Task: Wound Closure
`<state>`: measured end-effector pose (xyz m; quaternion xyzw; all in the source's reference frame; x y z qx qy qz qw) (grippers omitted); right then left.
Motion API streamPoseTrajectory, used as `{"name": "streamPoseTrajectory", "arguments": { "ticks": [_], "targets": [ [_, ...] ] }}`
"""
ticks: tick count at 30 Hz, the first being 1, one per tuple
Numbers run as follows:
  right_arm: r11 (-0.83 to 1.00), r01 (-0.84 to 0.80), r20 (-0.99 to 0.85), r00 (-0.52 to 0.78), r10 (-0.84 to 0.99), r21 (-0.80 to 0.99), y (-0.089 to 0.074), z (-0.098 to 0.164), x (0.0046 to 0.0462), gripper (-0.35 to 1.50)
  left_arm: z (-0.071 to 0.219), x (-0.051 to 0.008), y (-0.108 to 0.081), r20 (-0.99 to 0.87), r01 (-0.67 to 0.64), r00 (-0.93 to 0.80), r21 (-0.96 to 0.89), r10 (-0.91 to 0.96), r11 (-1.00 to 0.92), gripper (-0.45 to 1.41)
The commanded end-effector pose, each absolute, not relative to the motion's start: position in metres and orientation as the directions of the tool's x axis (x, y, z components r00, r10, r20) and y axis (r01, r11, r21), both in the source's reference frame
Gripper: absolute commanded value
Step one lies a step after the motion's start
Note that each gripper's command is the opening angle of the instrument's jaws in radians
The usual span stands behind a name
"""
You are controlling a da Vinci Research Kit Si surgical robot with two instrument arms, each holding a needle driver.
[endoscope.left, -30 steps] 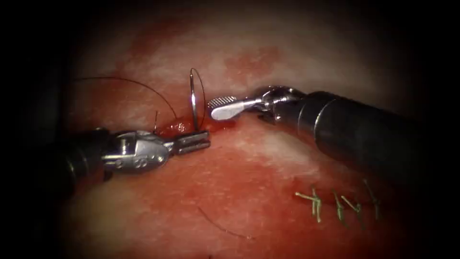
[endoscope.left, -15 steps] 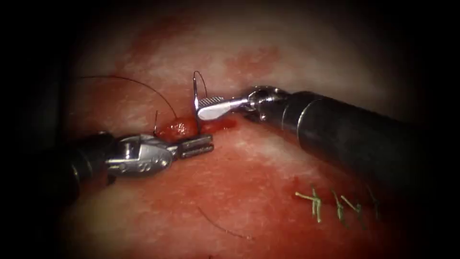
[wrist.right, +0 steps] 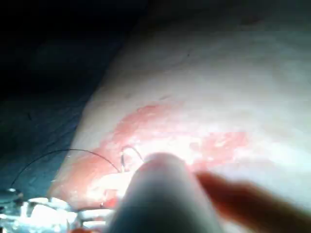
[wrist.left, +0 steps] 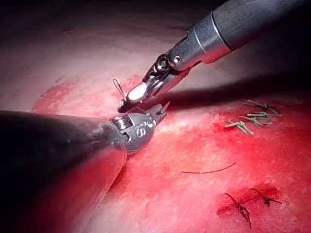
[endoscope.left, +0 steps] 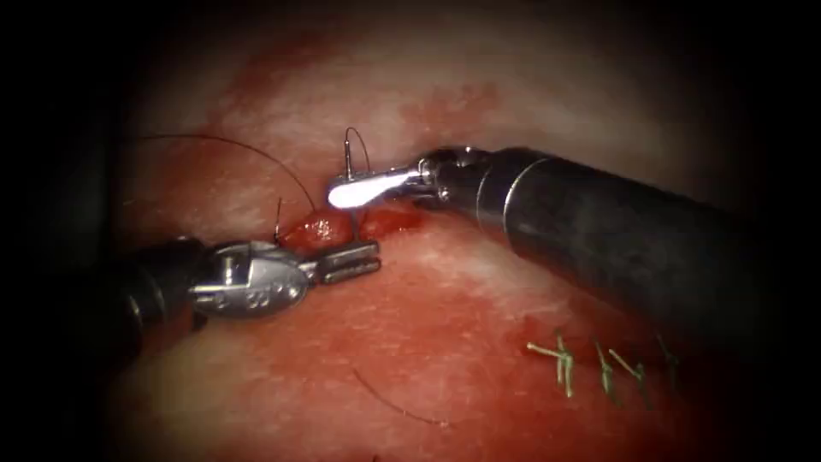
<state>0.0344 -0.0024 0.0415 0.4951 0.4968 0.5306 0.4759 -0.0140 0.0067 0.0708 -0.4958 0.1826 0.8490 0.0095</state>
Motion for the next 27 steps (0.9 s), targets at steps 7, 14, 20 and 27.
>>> {"name": "streamPoseTrajectory", "arguments": {
  "ticks": [7, 14, 20, 27],
  "targets": [
    [-0.082, -0.015, 0.082, 0.005, 0.997, 0.997, -0.0021, 0.0419, 0.0355, -0.35, 0.0715, -0.0148, 0.0067, -0.846, -0.194, -0.507, 0.3, -0.166, -0.934, -0.45],
    [-0.035, -0.021, 0.035, 0.011, 0.999, 0.999, -0.0014, 0.0427, 0.0353, -0.35, 0.0712, -0.015, 0.0072, -0.898, -0.32, -0.427, 0.042, 0.104, -0.947, 0.49],
    [0.125, -0.021, -0.125, -0.035, 0.991, 0.992, -0.0009, 0.044, 0.0351, -0.35, 0.069, -0.0158, 0.0063, -0.903, -0.313, -0.269, -0.248, 0.336, -0.917, 1.01],
    [0.496, -0.003, -0.495, -0.088, 0.865, 0.868, -0.001, 0.0439, 0.0351, -0.35, 0.0677, -0.014, 0.005, -0.868, -0.253, -0.24, -0.375, 0.434, -0.892, 0.22]
  ]
}}
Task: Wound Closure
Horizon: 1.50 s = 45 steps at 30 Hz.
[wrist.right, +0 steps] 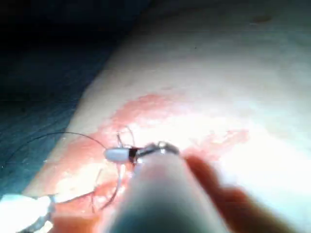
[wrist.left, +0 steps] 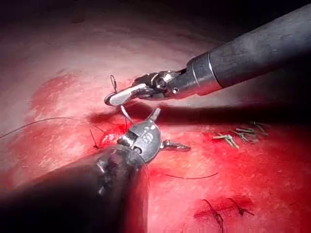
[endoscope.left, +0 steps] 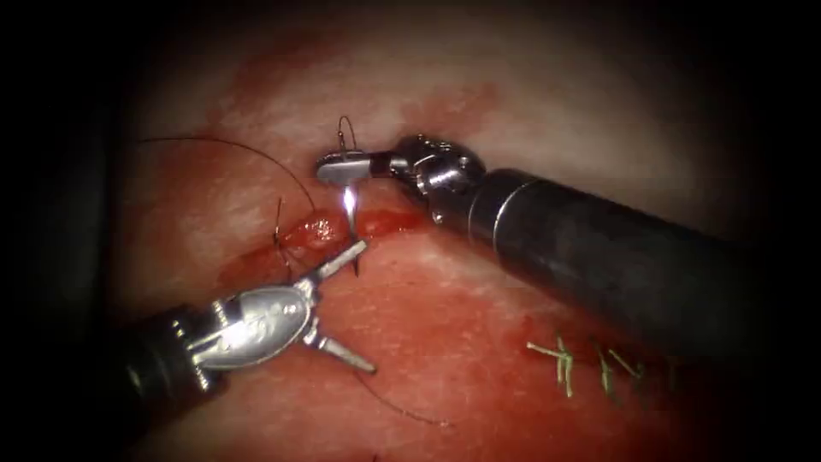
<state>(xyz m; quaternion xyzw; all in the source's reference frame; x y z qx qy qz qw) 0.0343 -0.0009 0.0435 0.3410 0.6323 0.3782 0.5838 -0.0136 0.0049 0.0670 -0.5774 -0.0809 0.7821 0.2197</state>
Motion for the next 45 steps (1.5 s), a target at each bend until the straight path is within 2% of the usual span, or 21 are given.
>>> {"name": "streamPoseTrajectory", "arguments": {
  "ticks": [1, 2, 3, 12, 34, 45],
  "targets": [
    [0.532, 0.001, -0.53, -0.092, 0.843, 0.846, -0.001, 0.044, 0.035, -0.35, 0.068, -0.0135, 0.005, -0.862, -0.244, -0.254, -0.383, 0.44, -0.891, -0.08],
    [0.563, 0.006, -0.56, -0.099, 0.823, 0.827, -0.001, 0.044, 0.035, -0.35, 0.068, -0.0129, 0.005, -0.848, -0.242, -0.261, -0.405, 0.461, -0.882, -0.33],
    [0.617, 0.017, -0.612, -0.108, 0.784, 0.787, -0.001, 0.044, 0.0348, -0.35, 0.069, -0.0114, 0.005, -0.813, -0.264, -0.288, -0.442, 0.507, -0.858, -0.45],
    [0.746, 0.064, -0.736, -0.126, 0.665, 0.663, -0.002, 0.043, 0.0339, -0.35, 0.074, -0.0071, 0.006, -0.669, -0.343, -0.49, -0.442, 0.56, -0.829, -0.45],
    [0.825, 0.054, -0.814, -0.136, 0.564, 0.563, -0.002, 0.043, 0.033, -0.35, 0.074, -0.0092, 0.011, -0.642, -0.385, -0.476, -0.462, 0.601, -0.799, -0.45],
    [0.847, 0.045, -0.835, -0.147, 0.531, 0.53, -0.001, 0.043, 0.0332, -0.35, 0.081, -0.0107, 0.009, -0.514, -0.367, -0.61, -0.492, 0.604, -0.789, -0.45]
  ]
}}
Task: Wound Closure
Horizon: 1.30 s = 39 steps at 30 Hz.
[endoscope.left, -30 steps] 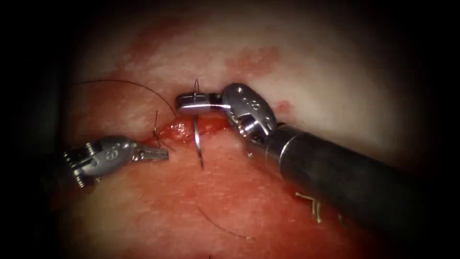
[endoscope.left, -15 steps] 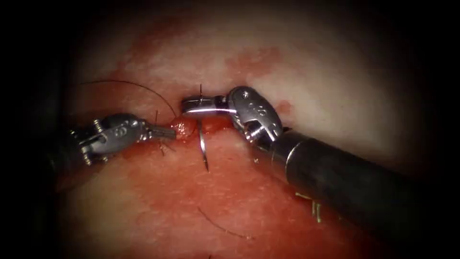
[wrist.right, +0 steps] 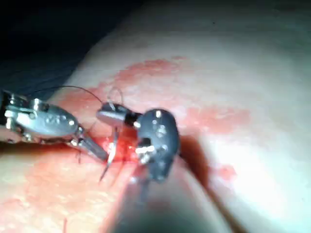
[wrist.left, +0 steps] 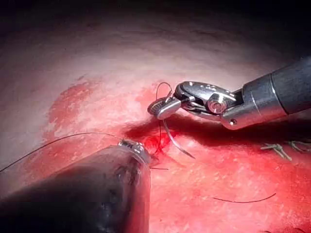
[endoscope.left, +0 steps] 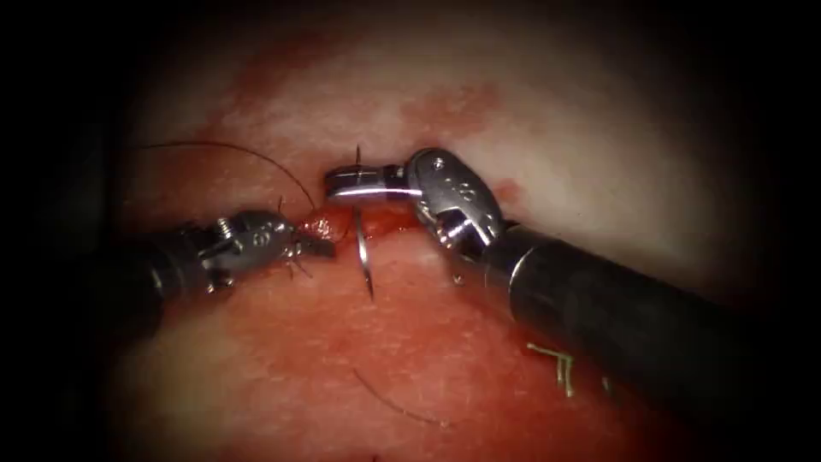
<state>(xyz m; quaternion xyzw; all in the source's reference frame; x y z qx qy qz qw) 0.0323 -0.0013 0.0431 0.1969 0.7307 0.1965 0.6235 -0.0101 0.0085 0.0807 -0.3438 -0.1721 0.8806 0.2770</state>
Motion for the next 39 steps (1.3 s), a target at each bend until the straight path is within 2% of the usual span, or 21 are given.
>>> {"name": "streamPoseTrajectory", "arguments": {
  "ticks": [1, 18, 27, 39],
  "targets": [
    [0.85, 0.044, -0.838, -0.147, 0.526, 0.525, -0.001, 0.0434, 0.0333, -0.35, 0.082, -0.0106, 0.0086, -0.494, -0.365, -0.627, -0.498, 0.603, -0.787, -0.45],
    [0.896, 0.037, -0.882, -0.166, 0.442, 0.442, -0.0001, 0.0442, 0.0346, -0.35, 0.0862, -0.0092, 0.0113, -0.377, -0.378, -0.698, -0.527, 0.608, -0.761, -0.45],
    [0.935, 0.028, -0.917, -0.187, 0.353, 0.354, 0.0013, 0.0457, 0.0353, -0.35, 0.0872, -0.0094, 0.0091, -0.209, -0.349, -0.789, -0.622, 0.578, -0.701, -0.45],
    [0.952, 0.013, -0.93, -0.213, 0.301, 0.305, 0.0014, 0.048, 0.0379, -0.35, 0.0851, -0.0102, 0.0073, -0.201, -0.319, -0.808, -0.642, 0.554, -0.697, -0.45]
  ]
}}
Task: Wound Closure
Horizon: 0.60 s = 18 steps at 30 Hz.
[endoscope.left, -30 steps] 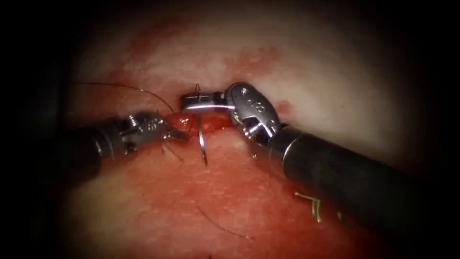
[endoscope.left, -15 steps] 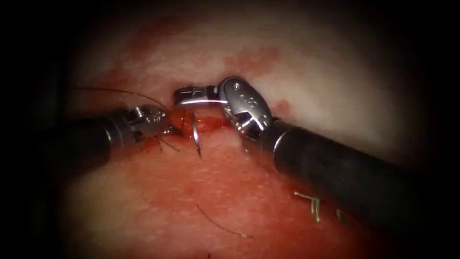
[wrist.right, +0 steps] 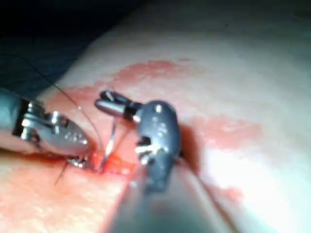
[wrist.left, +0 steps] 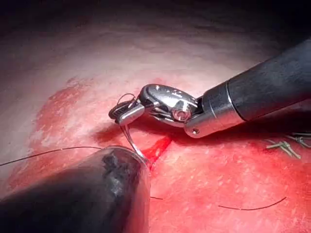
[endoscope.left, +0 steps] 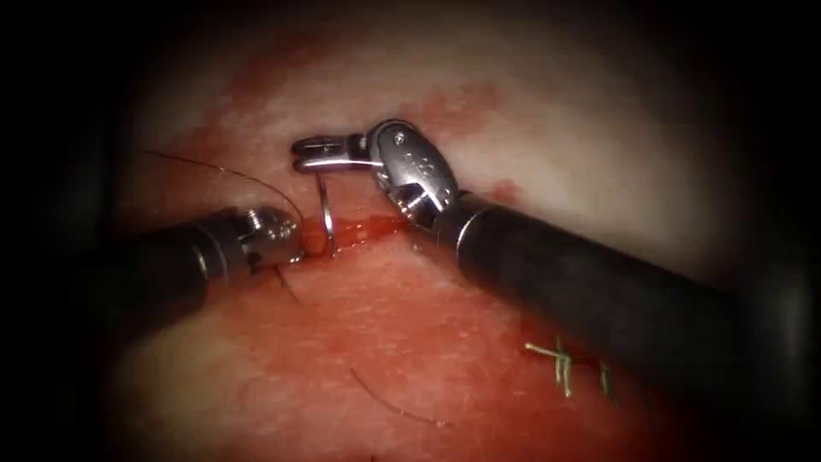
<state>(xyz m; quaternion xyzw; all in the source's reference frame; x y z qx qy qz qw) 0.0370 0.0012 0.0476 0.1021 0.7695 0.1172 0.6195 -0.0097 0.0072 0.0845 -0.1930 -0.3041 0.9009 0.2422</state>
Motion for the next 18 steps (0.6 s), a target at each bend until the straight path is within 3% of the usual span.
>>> {"name": "streamPoseTrajectory", "arguments": {
  "ticks": [1, 18],
  "targets": [
    [0.953, 0.012, -0.931, -0.213, 0.298, 0.302, 0.0012, 0.0483, 0.0381, -0.35, 0.0848, -0.0102, 0.0073, -0.2, -0.318, -0.808, -0.644, 0.554, -0.696, -0.45],
    [0.979, -0.003, -0.955, -0.221, 0.199, 0.205, 0.0006, 0.0497, 0.0386, -0.35, 0.0822, -0.0111, 0.0063, -0.213, -0.321, -0.794, -0.649, 0.569, -0.69, -0.45]
  ]
}}
